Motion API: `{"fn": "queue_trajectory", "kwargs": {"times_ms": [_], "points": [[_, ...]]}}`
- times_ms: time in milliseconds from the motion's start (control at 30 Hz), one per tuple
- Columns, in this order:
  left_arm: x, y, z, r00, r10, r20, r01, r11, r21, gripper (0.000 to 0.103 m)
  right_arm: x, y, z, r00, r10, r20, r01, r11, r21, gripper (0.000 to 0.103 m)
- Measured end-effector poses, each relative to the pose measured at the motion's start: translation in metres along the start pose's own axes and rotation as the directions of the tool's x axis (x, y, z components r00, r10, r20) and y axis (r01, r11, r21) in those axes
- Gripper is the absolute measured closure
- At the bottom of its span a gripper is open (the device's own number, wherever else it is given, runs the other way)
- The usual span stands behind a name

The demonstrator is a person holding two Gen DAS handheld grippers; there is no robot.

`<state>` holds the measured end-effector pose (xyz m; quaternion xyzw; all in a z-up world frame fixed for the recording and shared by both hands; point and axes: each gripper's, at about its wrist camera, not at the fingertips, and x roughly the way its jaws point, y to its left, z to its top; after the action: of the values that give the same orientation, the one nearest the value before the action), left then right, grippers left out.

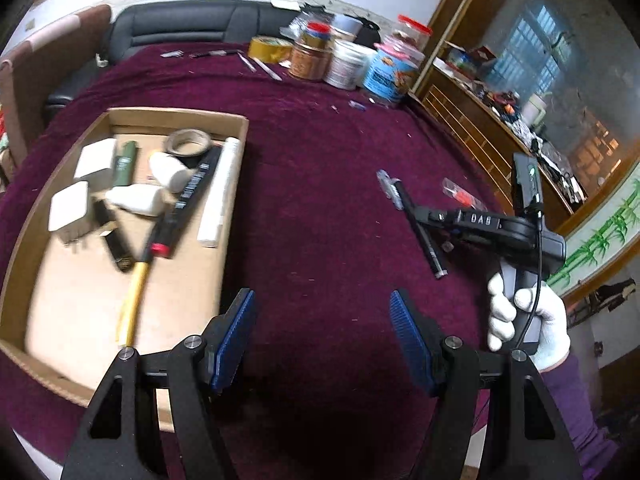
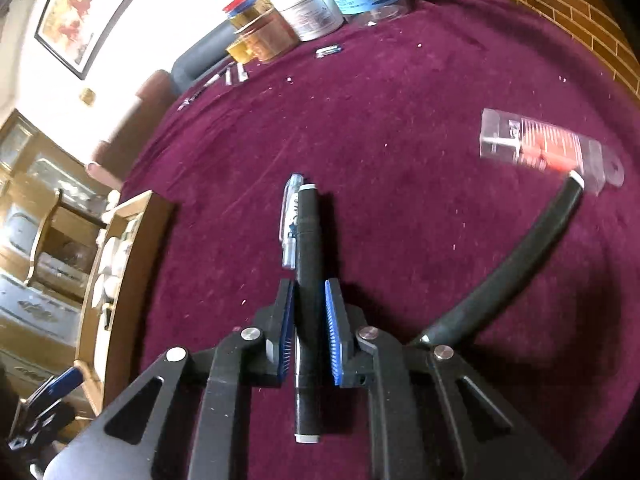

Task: Organize rigid objects
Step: 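Grasp the clear ballpoint pen with the left tool while the right tool lifts the black marker, then carry the clear pen and black marker over the cardboard tray with both tools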

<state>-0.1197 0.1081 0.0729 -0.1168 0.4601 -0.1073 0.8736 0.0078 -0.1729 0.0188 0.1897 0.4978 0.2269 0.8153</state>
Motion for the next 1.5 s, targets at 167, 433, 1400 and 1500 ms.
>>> {"fn": "queue_trajectory", "kwargs": {"times_ms": [167,433,1400,1500], "points": [[0.015,-0.018,0.012,0.999,-0.01,-0.033,0.01,1.0,0.014,0.04,-0.006,-0.013,0.019,0.996,0.025,0.083,-0.027,0.999,0.024,0.088],[0.041,-0.026,0.041,0.999,0.007,-0.048,-0.008,1.0,-0.026,0.04,0.006,0.022,0.002,0.999,0.034,0.031,-0.027,0.979,-0.2,0.087],[0.162,-0.09,0.087,0.991,0.125,-0.054,-0.109,0.966,0.234,0.092,-0.011,-0.034,0.013,0.984,-0.137,0.115,0.134,0.991,0.028,0.089],[0.135,-0.078,0.082,0.997,0.061,-0.039,-0.053,0.982,0.183,0.092,-0.011,-0.033,0.014,0.983,-0.14,0.118,0.138,0.99,0.023,0.089]]}}
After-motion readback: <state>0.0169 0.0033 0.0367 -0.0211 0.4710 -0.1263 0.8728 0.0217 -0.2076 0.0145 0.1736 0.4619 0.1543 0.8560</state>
